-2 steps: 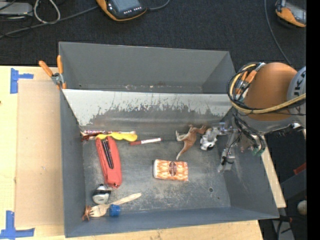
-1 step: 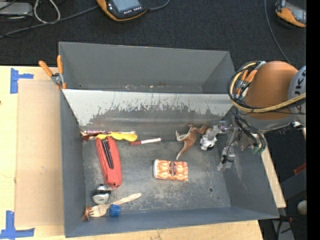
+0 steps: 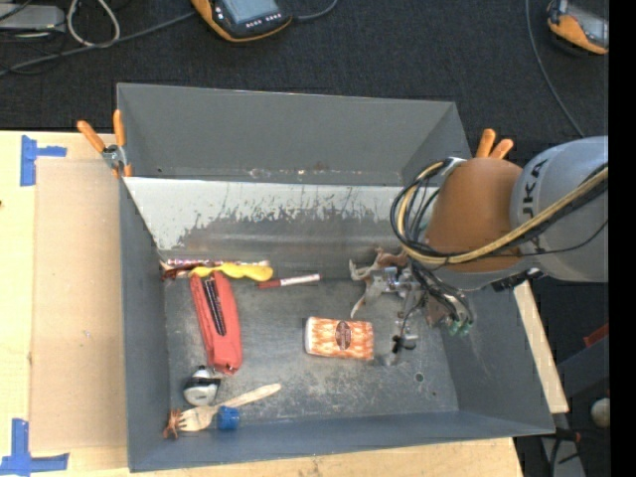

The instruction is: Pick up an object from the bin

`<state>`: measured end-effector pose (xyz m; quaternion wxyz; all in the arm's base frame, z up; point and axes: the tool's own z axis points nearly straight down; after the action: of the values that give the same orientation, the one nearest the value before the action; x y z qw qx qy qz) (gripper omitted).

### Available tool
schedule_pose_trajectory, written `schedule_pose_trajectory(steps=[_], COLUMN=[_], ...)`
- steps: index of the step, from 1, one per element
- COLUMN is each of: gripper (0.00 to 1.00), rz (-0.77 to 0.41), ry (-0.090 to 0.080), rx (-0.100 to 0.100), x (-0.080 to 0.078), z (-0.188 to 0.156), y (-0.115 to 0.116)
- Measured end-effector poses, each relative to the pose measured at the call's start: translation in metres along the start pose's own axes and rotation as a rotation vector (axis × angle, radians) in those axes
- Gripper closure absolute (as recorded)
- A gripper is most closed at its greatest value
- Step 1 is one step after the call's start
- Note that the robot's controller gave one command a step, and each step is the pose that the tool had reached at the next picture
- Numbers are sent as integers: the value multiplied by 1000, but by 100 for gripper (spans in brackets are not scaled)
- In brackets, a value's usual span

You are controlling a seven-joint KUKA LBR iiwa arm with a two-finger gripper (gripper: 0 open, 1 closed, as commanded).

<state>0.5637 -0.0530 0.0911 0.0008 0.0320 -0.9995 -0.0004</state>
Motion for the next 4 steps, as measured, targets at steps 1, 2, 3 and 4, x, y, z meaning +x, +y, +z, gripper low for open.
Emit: schedule_pose_trajectory(steps=[1, 2, 3, 4], gripper=[0, 100, 100, 100], rz=[-37, -75, -76, -78], ry=[-3, 3, 4, 8], rx=[-1, -2, -2, -3], x=[-10, -24, -24, -28], z=[15, 17, 17, -49], y=[20, 51, 51, 52])
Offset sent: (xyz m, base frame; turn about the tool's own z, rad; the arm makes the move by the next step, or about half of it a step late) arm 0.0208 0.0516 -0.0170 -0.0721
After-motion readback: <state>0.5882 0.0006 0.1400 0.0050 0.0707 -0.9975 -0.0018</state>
